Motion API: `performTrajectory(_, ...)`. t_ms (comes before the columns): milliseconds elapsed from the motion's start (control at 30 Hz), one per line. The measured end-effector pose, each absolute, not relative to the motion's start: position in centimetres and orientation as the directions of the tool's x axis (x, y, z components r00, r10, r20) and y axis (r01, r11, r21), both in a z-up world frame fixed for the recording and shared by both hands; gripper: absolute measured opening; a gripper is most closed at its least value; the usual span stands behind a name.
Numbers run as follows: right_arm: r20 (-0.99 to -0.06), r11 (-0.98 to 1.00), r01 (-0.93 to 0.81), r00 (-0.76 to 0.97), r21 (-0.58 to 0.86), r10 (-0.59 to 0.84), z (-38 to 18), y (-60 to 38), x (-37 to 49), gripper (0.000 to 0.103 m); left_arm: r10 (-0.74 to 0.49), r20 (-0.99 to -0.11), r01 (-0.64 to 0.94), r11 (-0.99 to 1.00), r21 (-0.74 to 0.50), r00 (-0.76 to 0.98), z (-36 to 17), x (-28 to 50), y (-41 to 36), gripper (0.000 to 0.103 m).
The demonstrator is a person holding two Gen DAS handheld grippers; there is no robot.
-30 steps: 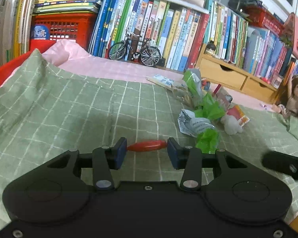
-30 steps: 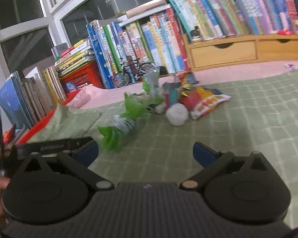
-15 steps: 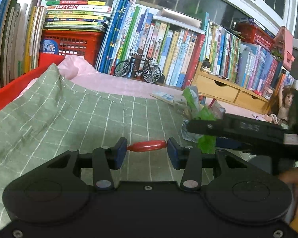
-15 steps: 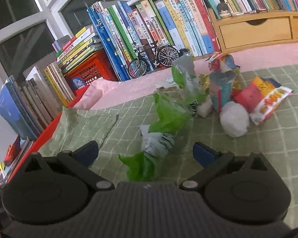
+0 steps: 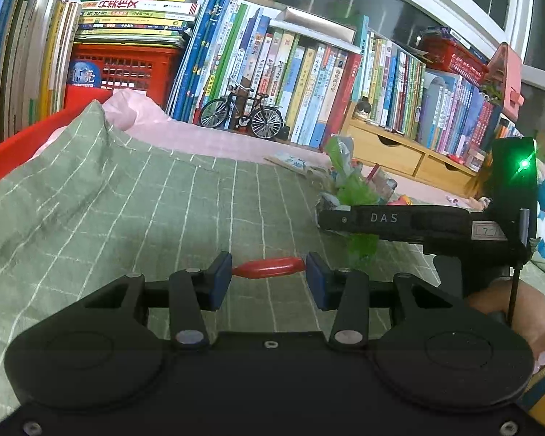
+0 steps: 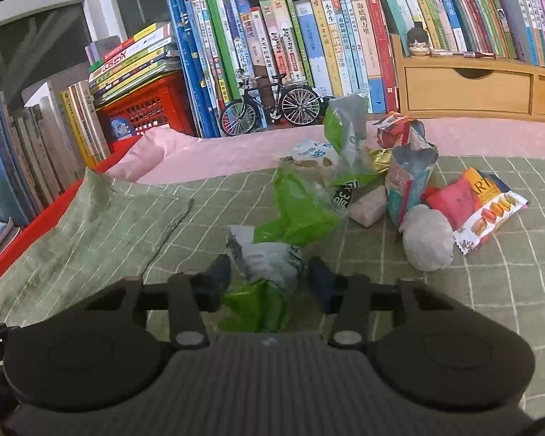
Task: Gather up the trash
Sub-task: 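Grasp the green wrapper bundle with the right tool while the left tool holds the carrot, then carry the carrot and green wrapper down past the bed edge to the bin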
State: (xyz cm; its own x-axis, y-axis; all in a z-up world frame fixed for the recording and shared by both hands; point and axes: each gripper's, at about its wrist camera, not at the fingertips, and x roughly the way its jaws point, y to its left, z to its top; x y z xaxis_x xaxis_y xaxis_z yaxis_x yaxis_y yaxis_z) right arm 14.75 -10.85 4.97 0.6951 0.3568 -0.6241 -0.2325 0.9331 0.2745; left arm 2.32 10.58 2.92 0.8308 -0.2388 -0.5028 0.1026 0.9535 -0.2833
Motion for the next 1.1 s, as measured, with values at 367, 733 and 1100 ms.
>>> performTrajectory(367, -0.598, 0.927, -0.269, 0.709, 0.26, 0.373, 6.5, -11.1, 12.4, 0.039, -0.222, -0.496, 0.083, 0.955, -0.285, 0.84, 3.4, 0.5, 11.3, 0.042)
performTrajectory(733, -0.59, 0.92, -0.313, 0.707, 0.235, 0.391, 7.7, -10.8, 8.2, 0.039, -0.227, -0.484, 0.109, 0.96, -0.259, 0.845, 4.2, -1.8, 10.7, 0.042)
performTrajectory(1100, -0.6, 0.931, -0.29, 0.712, 0.221, 0.364, 8.2, -12.5, 4.0, 0.039, -0.257, -0.487, 0.145, 0.956, -0.257, 0.834, 4.2, -4.1, 9.8, 0.042)
